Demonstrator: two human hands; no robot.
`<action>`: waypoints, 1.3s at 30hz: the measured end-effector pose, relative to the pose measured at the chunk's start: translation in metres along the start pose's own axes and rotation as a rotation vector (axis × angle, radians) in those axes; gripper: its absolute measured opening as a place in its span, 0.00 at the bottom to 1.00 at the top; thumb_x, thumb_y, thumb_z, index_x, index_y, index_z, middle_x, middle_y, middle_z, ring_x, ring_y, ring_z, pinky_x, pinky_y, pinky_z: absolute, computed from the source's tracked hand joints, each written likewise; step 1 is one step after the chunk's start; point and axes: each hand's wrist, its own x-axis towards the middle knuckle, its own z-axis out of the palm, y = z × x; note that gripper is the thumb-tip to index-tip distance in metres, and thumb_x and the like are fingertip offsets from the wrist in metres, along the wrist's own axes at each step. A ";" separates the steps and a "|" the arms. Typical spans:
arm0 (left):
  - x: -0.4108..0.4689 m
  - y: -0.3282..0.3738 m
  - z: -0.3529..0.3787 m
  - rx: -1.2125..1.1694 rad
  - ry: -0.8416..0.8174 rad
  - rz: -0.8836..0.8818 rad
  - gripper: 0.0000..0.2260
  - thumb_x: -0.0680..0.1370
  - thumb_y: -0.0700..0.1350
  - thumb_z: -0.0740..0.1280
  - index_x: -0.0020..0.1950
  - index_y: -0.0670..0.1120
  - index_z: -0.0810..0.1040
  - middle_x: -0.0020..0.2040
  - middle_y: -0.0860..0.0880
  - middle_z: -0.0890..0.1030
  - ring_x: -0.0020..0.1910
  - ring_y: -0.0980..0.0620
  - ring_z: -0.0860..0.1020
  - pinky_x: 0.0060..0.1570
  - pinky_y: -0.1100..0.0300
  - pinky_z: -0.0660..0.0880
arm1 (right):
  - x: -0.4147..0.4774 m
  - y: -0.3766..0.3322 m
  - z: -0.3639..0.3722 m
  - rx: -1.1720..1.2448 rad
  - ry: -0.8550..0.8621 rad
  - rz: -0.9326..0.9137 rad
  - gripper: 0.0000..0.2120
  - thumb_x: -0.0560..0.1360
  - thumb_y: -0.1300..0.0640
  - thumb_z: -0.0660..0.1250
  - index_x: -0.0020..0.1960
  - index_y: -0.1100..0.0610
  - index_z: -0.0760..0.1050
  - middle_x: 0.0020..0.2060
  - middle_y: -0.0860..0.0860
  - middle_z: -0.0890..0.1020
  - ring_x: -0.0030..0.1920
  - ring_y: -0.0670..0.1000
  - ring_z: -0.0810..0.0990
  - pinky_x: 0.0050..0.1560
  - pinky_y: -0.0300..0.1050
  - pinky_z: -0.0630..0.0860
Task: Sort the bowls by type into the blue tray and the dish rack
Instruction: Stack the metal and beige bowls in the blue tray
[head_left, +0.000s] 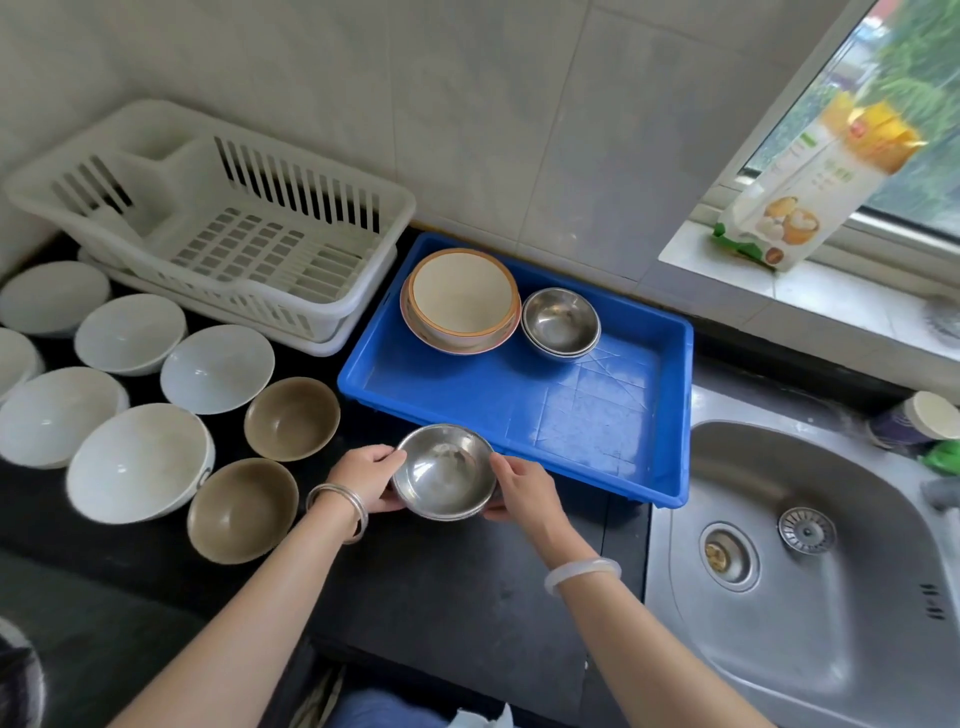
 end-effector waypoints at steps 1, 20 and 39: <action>-0.001 0.006 -0.001 0.016 -0.020 0.007 0.06 0.78 0.41 0.63 0.45 0.41 0.78 0.47 0.39 0.78 0.45 0.43 0.79 0.35 0.56 0.81 | 0.000 -0.003 -0.003 -0.004 0.001 0.003 0.14 0.79 0.52 0.59 0.47 0.58 0.80 0.36 0.53 0.83 0.31 0.44 0.83 0.29 0.36 0.78; 0.035 0.126 0.079 -0.040 -0.183 0.201 0.08 0.78 0.39 0.62 0.56 0.42 0.76 0.45 0.48 0.77 0.43 0.51 0.78 0.32 0.62 0.80 | 0.048 -0.083 -0.095 0.115 0.174 -0.155 0.11 0.78 0.54 0.60 0.47 0.50 0.81 0.43 0.49 0.82 0.28 0.45 0.82 0.35 0.38 0.81; 0.119 0.168 0.175 0.466 0.148 0.486 0.13 0.75 0.37 0.62 0.59 0.44 0.76 0.54 0.43 0.81 0.53 0.42 0.78 0.49 0.57 0.72 | 0.163 -0.113 -0.156 -0.050 0.378 -0.130 0.13 0.74 0.62 0.59 0.42 0.65 0.81 0.41 0.64 0.84 0.45 0.63 0.83 0.51 0.56 0.81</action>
